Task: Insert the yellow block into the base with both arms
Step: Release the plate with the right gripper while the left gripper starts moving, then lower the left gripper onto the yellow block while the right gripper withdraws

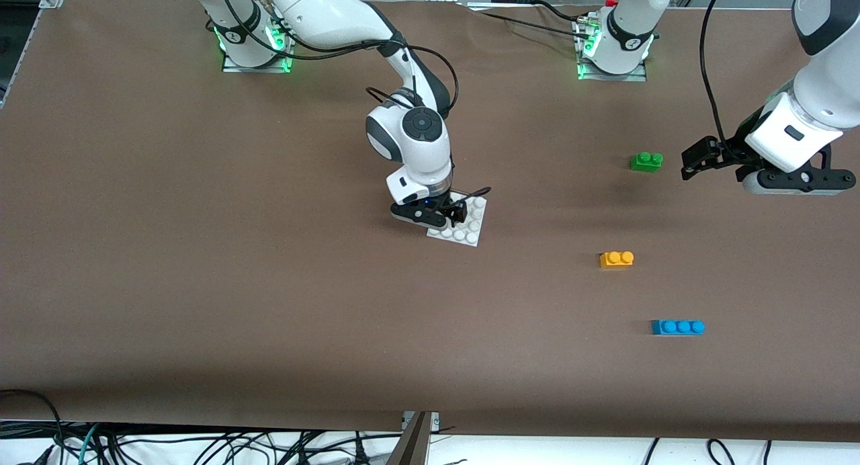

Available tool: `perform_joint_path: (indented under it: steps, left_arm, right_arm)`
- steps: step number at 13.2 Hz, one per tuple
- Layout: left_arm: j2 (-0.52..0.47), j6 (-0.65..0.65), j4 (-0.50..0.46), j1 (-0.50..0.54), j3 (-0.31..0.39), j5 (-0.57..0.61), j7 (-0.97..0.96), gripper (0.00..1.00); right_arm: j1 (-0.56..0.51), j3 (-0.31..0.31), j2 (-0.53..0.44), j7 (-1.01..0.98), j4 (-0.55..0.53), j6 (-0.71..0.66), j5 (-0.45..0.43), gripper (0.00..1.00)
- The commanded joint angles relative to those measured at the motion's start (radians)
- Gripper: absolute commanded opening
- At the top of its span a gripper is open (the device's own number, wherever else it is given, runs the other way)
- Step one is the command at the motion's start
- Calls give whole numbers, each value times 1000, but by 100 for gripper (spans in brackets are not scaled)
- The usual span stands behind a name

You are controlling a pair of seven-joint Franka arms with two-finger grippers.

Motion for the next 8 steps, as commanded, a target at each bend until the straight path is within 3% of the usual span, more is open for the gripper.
perform_joint_path:
  steps: [1, 8]
  left_arm:
    - [26, -19, 25, 5, -3, -20, 31, 100]
    - [168, 16, 15, 2, -5, -11, 33, 100]
  right_arm:
    - [-48, -5, -41, -83, 72, -155, -6, 99]
    - [-245, -8, -219, -415, 64, -360, 2, 100]
